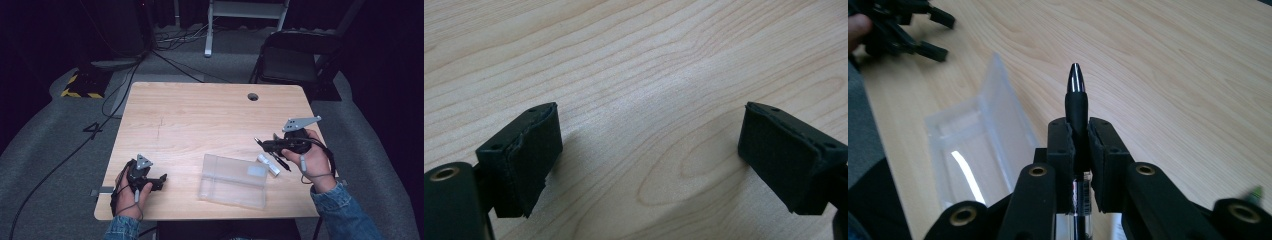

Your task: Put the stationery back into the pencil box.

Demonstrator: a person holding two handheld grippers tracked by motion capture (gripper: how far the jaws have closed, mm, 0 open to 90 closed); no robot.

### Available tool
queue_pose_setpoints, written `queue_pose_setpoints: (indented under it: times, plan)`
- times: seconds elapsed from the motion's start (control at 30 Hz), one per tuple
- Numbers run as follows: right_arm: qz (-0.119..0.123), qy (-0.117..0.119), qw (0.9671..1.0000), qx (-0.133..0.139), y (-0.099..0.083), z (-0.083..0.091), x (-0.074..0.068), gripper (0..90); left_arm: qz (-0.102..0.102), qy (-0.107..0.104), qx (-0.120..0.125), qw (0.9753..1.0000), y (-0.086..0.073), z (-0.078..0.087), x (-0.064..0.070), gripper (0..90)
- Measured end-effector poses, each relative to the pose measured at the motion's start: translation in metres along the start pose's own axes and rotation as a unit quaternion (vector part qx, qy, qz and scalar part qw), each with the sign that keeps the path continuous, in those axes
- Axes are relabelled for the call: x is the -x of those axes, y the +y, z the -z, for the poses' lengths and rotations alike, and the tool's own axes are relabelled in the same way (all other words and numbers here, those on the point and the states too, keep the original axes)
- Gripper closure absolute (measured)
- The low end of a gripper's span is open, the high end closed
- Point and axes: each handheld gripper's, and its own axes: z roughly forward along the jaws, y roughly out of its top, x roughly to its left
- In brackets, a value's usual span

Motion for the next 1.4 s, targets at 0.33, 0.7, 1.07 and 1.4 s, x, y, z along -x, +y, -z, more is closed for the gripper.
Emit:
queue_pose_setpoints:
  times: [0.33, 0.7, 1.07, 1.4]
  plan:
    - [0.022, 0.034, 0.9991, 0.016, -0.002, -0.012, -0.022, 80.9, -0.006, -0.001, -0.002, 1.0, 0.001, 0.0, 0.0, 10.9]
    - [0.052, 0.063, 0.9966, 0.006, -0.006, -0.037, -0.039, 80.9, -0.004, -0.004, -0.002, 1.0, 0.002, -0.001, 0.001, 10.9]
    - [0.084, 0.097, 0.9917, -0.008, -0.013, -0.065, -0.05, 80.8, -0.006, -0.005, -0.002, 1.0, 0.002, -0.002, 0.001, 10.9]
    - [0.105, 0.115, 0.9875, -0.023, -0.024, -0.08, -0.048, 80.7, -0.006, -0.005, -0.002, 1.0, 0.002, -0.002, 0.001, 10.9]
